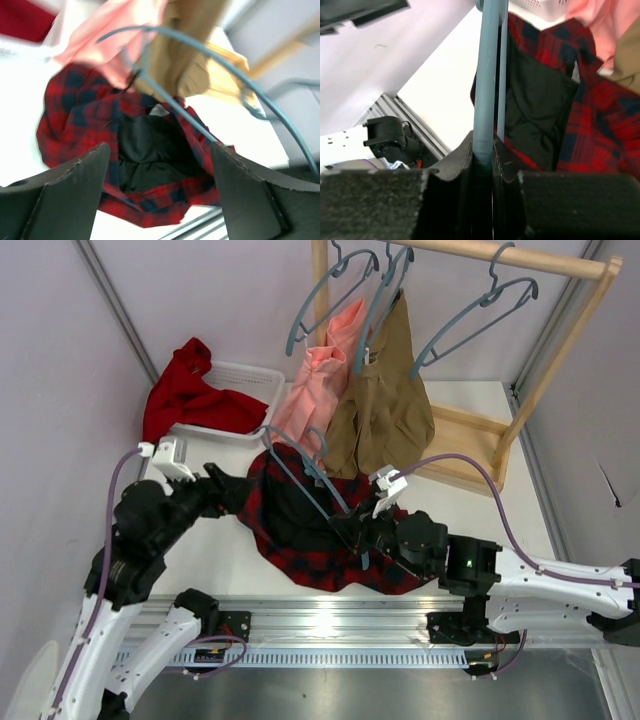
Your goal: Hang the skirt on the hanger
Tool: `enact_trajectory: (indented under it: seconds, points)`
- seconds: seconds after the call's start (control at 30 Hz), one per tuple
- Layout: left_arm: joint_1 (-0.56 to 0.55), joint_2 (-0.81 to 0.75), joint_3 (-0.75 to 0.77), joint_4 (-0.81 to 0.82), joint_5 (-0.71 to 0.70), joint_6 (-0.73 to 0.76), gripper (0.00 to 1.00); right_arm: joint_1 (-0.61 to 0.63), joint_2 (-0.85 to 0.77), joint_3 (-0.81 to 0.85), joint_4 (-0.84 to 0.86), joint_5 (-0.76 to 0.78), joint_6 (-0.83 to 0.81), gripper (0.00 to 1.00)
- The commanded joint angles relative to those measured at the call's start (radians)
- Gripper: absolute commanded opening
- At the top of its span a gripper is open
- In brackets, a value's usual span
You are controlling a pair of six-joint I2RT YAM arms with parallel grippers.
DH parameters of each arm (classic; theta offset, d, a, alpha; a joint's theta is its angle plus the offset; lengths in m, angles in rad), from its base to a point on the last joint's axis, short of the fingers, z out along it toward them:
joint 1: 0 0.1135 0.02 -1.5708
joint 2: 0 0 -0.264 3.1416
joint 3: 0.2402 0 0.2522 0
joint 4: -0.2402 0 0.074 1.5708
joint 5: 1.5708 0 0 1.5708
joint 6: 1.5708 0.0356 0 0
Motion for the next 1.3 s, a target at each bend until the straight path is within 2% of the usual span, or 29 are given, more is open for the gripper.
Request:
enact_trajectory:
  seconds: [0.0,0.13,0.3,0.43,0.53,0.63,0.67,0.83,1.03,1.27]
  points:
    - [-0.004,-0.022,0.069,-0.001,0.21,0.242,0.88,-0.025,-0.032,0.064,-0.037,-0.151,-0.099,0.0]
    - [-0.006,0.034,0.095,0.057,0.384,0.288,0.87,-0.056,-0.01,0.09,-0.06,-0.2,-0.116,0.0]
    - [-0.021,0.016,0.056,0.144,0.446,0.288,0.89,-0.071,0.014,0.087,-0.011,-0.218,-0.09,0.0]
    - [-0.058,0.024,0.043,0.177,0.355,0.213,0.89,-0.071,0.072,0.11,0.018,-0.228,-0.084,0.0]
    - [-0.137,-0.007,-0.008,0.236,0.28,0.132,0.86,-0.071,0.114,0.145,0.006,-0.212,-0.078,0.0]
    - [-0.2,-0.05,-0.078,0.292,0.133,0.02,0.86,-0.071,0.129,0.165,0.006,-0.177,-0.046,0.0]
    - [-0.24,-0.056,-0.092,0.298,0.038,-0.014,0.85,-0.073,0.134,0.162,0.021,-0.172,-0.029,0.0]
    - [-0.36,-0.042,-0.138,0.296,-0.136,-0.22,0.84,-0.071,0.155,0.13,0.11,-0.148,-0.028,0.0]
    - [-0.531,0.019,-0.129,0.345,-0.29,-0.341,0.81,-0.066,0.175,0.09,0.162,-0.168,-0.055,0.0]
    - [-0.615,0.145,-0.148,0.451,-0.381,-0.427,0.77,-0.069,0.166,0.053,0.194,-0.159,-0.062,0.0]
